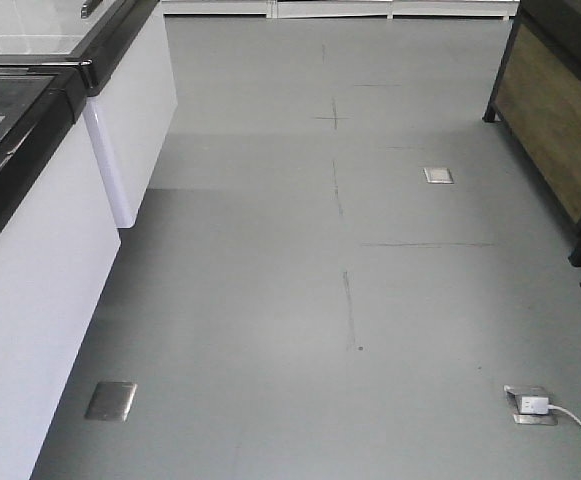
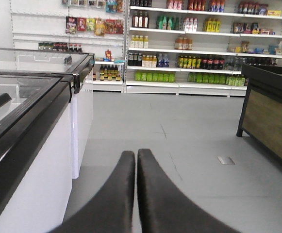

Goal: Left arm holds basket, right arm returns cookies

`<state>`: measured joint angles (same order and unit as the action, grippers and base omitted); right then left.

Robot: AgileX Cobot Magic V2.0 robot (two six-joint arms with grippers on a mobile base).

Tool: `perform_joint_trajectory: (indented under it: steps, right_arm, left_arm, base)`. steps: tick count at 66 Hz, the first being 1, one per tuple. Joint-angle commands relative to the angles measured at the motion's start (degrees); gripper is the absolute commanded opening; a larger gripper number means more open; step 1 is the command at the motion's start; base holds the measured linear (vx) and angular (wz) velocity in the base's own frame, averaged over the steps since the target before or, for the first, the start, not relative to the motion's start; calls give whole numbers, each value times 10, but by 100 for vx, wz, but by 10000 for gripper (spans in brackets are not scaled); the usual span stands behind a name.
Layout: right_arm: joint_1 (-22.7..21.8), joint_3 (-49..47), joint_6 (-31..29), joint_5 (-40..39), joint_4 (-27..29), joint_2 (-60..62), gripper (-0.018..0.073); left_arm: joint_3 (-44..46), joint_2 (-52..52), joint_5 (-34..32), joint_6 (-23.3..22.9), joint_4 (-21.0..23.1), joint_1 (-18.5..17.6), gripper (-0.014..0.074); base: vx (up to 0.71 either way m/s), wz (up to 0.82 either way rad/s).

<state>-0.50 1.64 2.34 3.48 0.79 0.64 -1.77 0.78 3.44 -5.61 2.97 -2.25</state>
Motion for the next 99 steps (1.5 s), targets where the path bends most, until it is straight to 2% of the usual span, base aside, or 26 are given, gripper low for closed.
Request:
perform_joint_trajectory:
  steps: [1,6,12,19,30,39,54,65,73,87,99]
  right_arm:
    - [-1,10,-1,-40,-3,7,-3]
    - [-1,10,-1,-40,-3,7,-3]
    - [-1,10,-1,-40,-3,7,-3]
    - [-1,10,-1,-40,-3,7,-3]
    - [-1,10,-1,-40,-3,7,-3]
    - [-1,10,-1,-40,-3,7,-3]
    - [-1,10,-1,-40,-3,7,-3]
    - [-1,10,-1,-40,-3,7,-3]
    - [-1,10,-1,-40,-3,7,-3]
    - [-1,10,-1,-40,-3,7,-3]
    - [-1,10,-1,-40,-3,7,-3]
  left_arm:
    - [22,7,-77,-15,1,0,-6]
    - [34,6,-90,-33,1,0,-6]
    - [70,-6,-80,-24,-1,0,-6]
    - [139,-47,-46,16,-2,0,-6]
    - [261,-150,44,92,-2,0,-6]
    - [324,-222,89,99,-2,0,-6]
    - [334,-301,96,101,-1,0,-6]
    - [334,-334,110,78,1,0,-6]
    - [335,-346,122,78,1,0,2]
    - [335,-347,117,78,0,0,105]
    - [335,-347,110,78,0,0,304]
  base:
    - [0,0]
    - [0,0]
    - [0,0]
    - [0,0]
    - [0,0]
    - [0,0]
    - [0,0]
    - [0,0]
    - [0,0]
    - [0,0]
    - [0,0]
